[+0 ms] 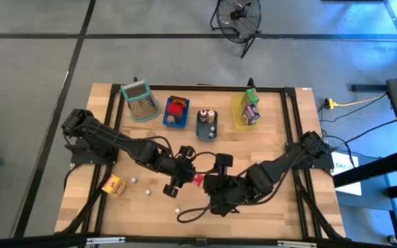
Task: Pick & Place Kitchen Items
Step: Put the red cereal box into the yellow bin
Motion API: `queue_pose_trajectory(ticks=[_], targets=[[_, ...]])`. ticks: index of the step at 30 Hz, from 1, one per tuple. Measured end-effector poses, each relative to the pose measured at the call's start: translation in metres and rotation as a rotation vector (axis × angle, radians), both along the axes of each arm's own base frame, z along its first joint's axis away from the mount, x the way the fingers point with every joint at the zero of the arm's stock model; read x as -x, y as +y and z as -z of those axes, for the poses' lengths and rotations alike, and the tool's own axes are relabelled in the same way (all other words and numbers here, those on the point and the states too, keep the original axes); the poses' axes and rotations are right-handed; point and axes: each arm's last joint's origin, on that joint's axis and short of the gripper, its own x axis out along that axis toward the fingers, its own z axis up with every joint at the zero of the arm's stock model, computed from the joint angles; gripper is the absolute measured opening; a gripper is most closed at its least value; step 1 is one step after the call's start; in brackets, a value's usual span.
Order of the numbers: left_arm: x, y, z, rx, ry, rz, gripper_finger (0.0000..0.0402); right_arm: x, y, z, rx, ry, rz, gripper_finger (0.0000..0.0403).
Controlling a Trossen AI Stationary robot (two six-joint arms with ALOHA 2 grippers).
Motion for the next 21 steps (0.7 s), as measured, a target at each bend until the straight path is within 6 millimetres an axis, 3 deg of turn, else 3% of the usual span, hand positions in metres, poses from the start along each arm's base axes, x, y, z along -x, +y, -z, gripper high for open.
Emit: queue_pose_trajectory(ticks=[9, 21], targets=[[-0.001, 0.001, 0.000, -0.034, -0.016, -0.030, 0.0176, -0.013, -0.016, -0.001, -0.062, 0.009, 0.001, 0.0273], [-0.003, 0.003, -0.009, -0.067, -0.073, -0.101, 0.0176, -0.020, -0.021, 0.002, -0.023, -0.003, 0.005, 0.0273]])
